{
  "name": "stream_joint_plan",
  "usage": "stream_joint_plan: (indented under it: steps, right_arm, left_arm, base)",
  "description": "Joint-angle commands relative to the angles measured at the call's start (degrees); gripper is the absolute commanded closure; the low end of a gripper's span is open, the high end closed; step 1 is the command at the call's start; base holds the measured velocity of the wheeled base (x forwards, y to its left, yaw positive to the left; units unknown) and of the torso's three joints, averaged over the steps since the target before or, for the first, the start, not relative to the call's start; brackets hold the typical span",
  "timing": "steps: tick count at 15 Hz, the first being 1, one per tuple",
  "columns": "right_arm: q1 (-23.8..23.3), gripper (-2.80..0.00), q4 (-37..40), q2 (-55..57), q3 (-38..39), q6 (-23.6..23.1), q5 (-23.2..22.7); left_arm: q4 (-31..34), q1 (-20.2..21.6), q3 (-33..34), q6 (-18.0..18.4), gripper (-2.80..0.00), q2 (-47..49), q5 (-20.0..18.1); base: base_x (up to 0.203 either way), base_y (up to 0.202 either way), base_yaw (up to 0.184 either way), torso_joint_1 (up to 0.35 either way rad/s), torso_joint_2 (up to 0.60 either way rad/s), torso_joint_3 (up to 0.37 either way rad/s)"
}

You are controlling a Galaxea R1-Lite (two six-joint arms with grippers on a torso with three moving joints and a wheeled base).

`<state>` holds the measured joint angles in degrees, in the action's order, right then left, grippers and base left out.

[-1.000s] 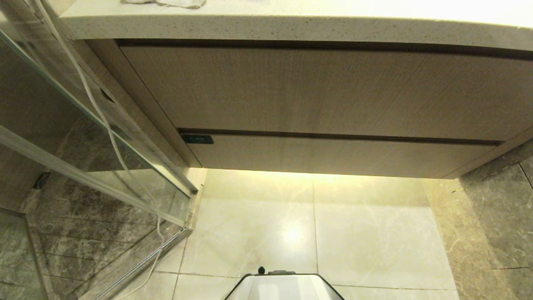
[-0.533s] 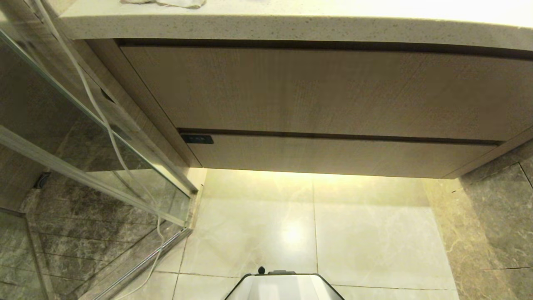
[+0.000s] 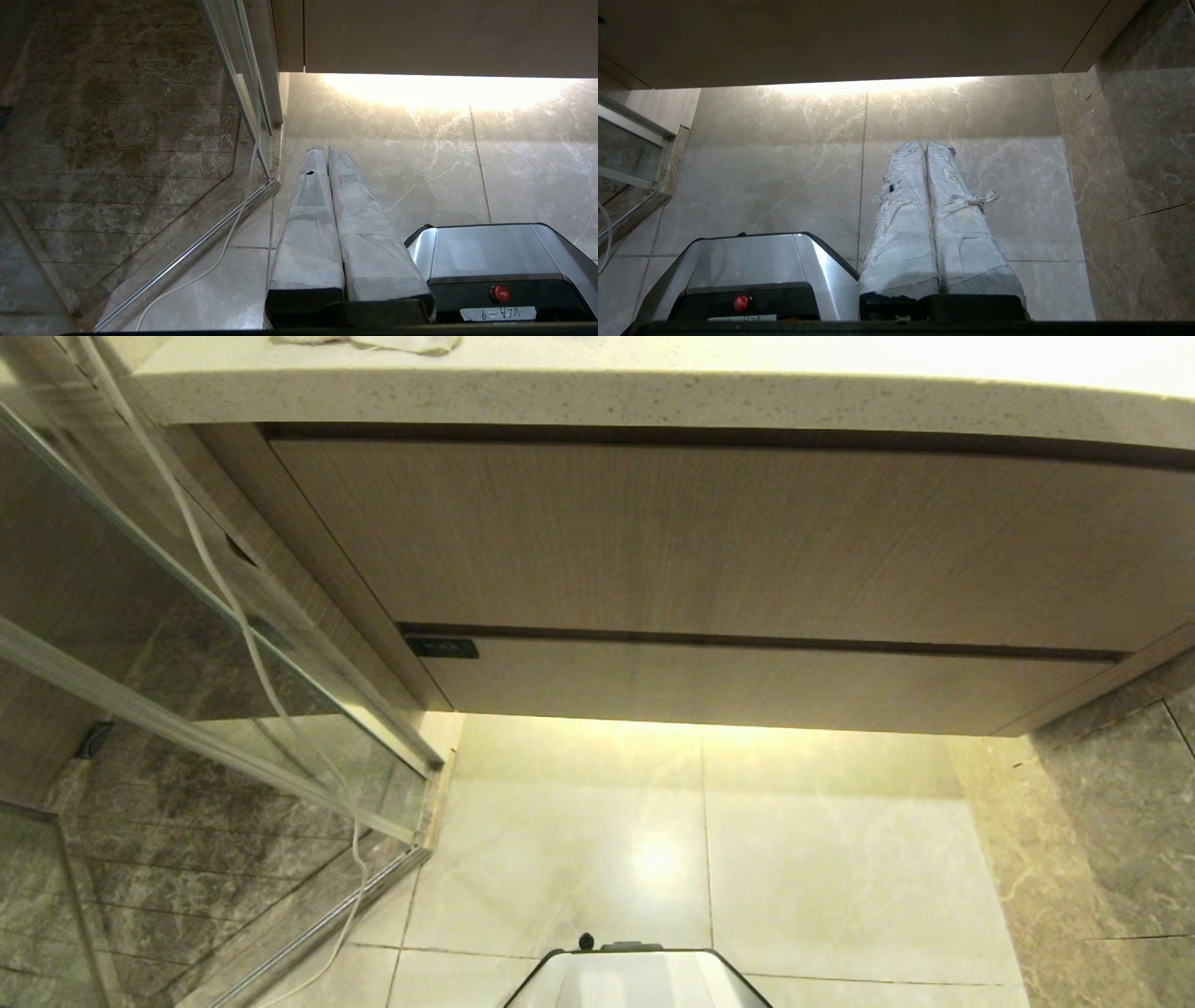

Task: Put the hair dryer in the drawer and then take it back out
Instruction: Pull open the drawer

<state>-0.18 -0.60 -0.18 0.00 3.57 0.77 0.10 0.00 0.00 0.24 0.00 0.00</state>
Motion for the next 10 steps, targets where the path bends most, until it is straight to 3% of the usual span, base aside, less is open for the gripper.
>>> stream_joint_plan:
  steps: [1,10]
  right_arm:
    - [0.0,0.0,0.0,0.0,0.0,0.0,0.0]
    - [0.0,0.0,0.0,0.0,0.1,0.0,0.0]
  left_arm:
    - [0.0,0.0,0.1,0.0,0.0,0.0,0.0]
    - [0.0,0.0,0.1,0.0,0.0,0.0,0.0]
  base:
    - [0.0,0.0,0.0,0.0,0.0,0.0]
    - [0.0,0.0,0.0,0.0,0.0,0.0]
